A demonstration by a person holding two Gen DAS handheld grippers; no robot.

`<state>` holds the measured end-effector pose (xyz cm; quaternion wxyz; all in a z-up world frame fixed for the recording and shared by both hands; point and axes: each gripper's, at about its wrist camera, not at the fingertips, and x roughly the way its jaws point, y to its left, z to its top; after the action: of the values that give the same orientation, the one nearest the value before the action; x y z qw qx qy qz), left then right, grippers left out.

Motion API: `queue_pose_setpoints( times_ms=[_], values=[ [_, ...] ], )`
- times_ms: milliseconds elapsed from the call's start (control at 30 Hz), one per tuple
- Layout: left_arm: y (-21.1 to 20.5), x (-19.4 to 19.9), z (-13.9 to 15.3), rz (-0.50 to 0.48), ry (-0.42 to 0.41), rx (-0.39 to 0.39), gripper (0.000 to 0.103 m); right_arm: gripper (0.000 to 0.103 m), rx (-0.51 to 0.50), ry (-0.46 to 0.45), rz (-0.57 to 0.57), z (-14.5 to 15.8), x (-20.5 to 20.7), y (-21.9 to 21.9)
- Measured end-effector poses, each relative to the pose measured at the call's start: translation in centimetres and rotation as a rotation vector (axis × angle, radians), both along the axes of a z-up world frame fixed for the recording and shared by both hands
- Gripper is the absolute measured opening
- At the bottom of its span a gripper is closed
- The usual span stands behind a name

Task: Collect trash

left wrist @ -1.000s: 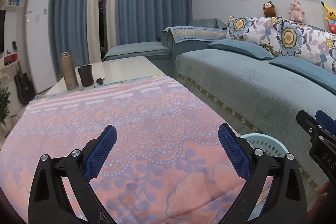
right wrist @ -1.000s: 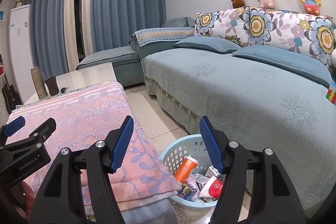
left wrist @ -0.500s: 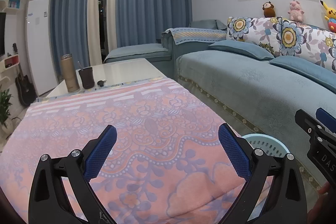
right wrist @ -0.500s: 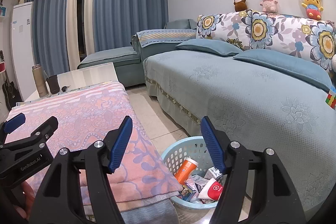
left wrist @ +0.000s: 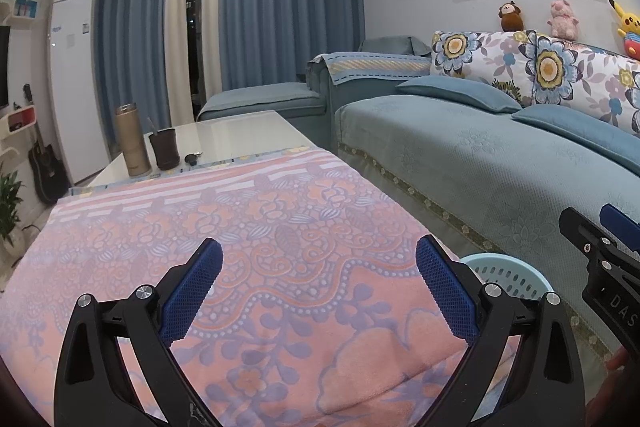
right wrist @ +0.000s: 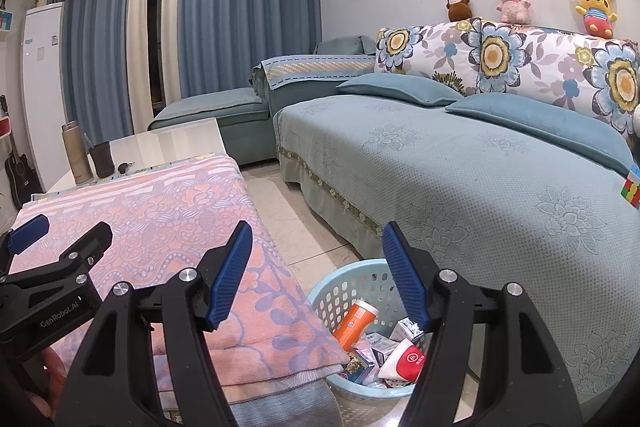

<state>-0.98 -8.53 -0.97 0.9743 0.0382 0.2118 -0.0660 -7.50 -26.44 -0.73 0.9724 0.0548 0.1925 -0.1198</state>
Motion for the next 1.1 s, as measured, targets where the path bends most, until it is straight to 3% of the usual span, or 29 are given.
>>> queue_pose_setpoints(
  times_ms=[1100],
  values=[
    [0.13,-0.06,0.06,0.003,-0.009,0.009,0.094,0.064,0.006,0.005,0.004,-0.18,0.44,0.00]
  ],
)
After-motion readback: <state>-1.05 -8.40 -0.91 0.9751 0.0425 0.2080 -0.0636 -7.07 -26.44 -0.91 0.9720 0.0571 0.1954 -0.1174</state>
